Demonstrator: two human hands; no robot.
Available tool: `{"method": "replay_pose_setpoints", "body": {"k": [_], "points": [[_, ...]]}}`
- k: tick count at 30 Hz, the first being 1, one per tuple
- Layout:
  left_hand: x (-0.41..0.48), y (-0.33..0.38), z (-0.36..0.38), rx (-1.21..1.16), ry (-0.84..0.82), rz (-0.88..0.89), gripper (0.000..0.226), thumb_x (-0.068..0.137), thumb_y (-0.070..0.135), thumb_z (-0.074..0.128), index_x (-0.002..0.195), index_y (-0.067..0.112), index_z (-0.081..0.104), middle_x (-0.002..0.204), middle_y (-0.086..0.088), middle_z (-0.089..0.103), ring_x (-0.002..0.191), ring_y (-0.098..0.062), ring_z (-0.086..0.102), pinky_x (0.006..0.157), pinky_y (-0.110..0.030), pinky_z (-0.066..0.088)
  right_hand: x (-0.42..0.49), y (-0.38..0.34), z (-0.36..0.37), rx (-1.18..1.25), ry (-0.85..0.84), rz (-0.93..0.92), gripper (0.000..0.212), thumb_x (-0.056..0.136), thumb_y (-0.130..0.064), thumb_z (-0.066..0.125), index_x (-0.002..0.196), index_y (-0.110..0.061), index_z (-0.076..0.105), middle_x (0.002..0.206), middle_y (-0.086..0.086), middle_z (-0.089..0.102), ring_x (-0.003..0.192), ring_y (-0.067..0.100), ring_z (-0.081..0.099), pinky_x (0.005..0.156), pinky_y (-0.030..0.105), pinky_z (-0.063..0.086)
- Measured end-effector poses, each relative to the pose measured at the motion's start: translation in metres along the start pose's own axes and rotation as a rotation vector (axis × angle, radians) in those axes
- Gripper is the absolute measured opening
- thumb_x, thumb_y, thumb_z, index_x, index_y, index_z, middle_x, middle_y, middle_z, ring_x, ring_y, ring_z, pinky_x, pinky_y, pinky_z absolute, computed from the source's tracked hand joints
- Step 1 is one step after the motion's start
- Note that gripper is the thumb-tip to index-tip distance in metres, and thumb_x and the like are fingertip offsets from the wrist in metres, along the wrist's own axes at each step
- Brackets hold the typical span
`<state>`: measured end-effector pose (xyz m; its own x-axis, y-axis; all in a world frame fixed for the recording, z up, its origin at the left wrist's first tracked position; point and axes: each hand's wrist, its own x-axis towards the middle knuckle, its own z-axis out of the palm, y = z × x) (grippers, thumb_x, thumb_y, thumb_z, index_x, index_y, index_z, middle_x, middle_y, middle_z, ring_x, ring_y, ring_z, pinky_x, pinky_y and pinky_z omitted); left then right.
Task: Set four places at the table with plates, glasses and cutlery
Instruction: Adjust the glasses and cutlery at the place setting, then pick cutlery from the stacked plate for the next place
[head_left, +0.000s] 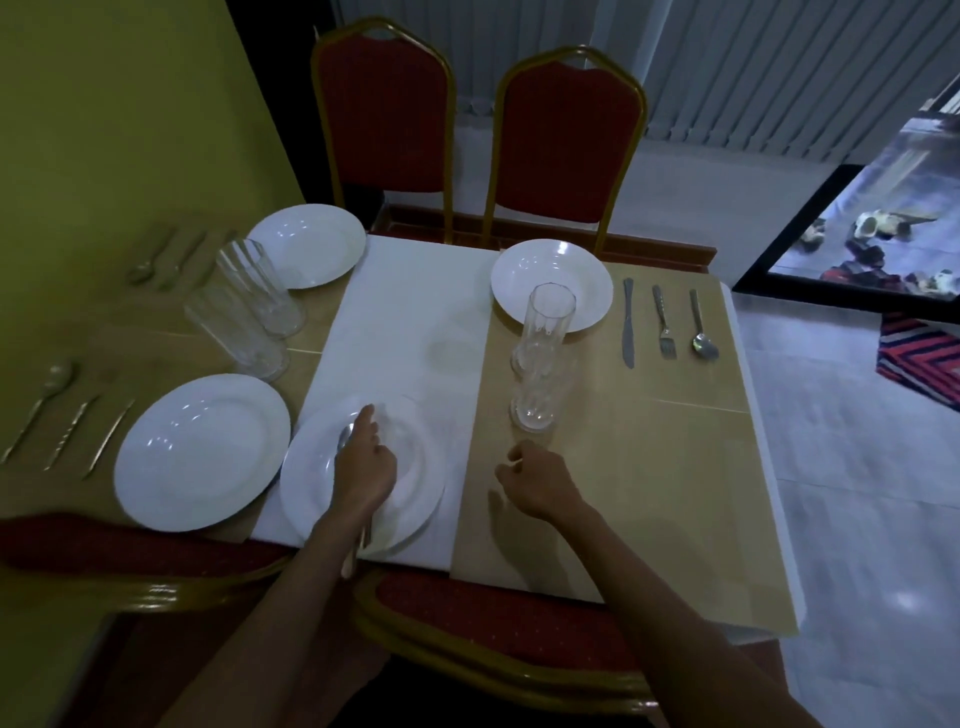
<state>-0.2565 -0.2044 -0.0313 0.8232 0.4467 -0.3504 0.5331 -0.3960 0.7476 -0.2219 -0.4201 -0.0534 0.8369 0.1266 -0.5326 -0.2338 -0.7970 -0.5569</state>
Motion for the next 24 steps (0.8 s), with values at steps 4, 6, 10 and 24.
{"method": "replay_pose_setpoints", "body": {"k": [4, 6, 10, 24], "points": [[-0.005, -0.028, -0.026, 0.039, 0.075, -0.019, 0.045, 0.102, 0.018, 0.045, 0.147, 0.013, 0.042, 0.149, -0.009, 0.047, 0.137, -0.030, 0.043, 0.112, -0.039, 0.032, 0.010, -0.028, 0.025, 0.010, -0.079, -0.038, 0.029, 0.097, -0.033, 0.053, 0.112, -0.008, 0.057, 0.110, 0.009, 0.064, 0.100, 0.026, 0.062, 0.082, 0.035, 0.049], [-0.005, -0.039, -0.035, 0.052, 0.129, -0.061, 0.049, 0.096, 0.008, 0.046, 0.145, 0.010, 0.044, 0.150, -0.012, 0.046, 0.138, -0.031, 0.041, 0.115, -0.041, 0.031, 0.017, -0.038, 0.035, 0.001, -0.095, -0.045, 0.027, 0.096, -0.036, 0.052, 0.101, -0.011, 0.058, 0.094, 0.006, 0.058, 0.091, 0.023, 0.057, 0.082, 0.037, 0.050], [-0.009, -0.055, -0.041, 0.123, 0.142, -0.128, 0.050, 0.090, 0.001, 0.049, 0.140, 0.000, 0.049, 0.147, -0.020, 0.048, 0.138, -0.034, 0.041, 0.116, -0.041, 0.028, 0.024, -0.054, 0.055, -0.029, -0.157, -0.056, 0.039, 0.099, -0.034, 0.049, 0.122, -0.002, 0.052, 0.119, 0.016, 0.058, 0.108, 0.030, 0.058, 0.081, 0.033, 0.044], [-0.001, -0.053, -0.037, 0.067, 0.128, -0.246, 0.060, 0.086, 0.022, 0.054, 0.140, -0.002, 0.043, 0.143, -0.025, 0.048, 0.131, -0.040, 0.045, 0.110, -0.046, 0.038, 0.015, -0.024, 0.047, 0.272, -0.012, -0.068, 0.015, 0.087, -0.013, 0.060, 0.086, -0.016, 0.046, 0.078, 0.000, 0.052, 0.073, 0.017, 0.052, 0.067, 0.035, 0.047]]}}
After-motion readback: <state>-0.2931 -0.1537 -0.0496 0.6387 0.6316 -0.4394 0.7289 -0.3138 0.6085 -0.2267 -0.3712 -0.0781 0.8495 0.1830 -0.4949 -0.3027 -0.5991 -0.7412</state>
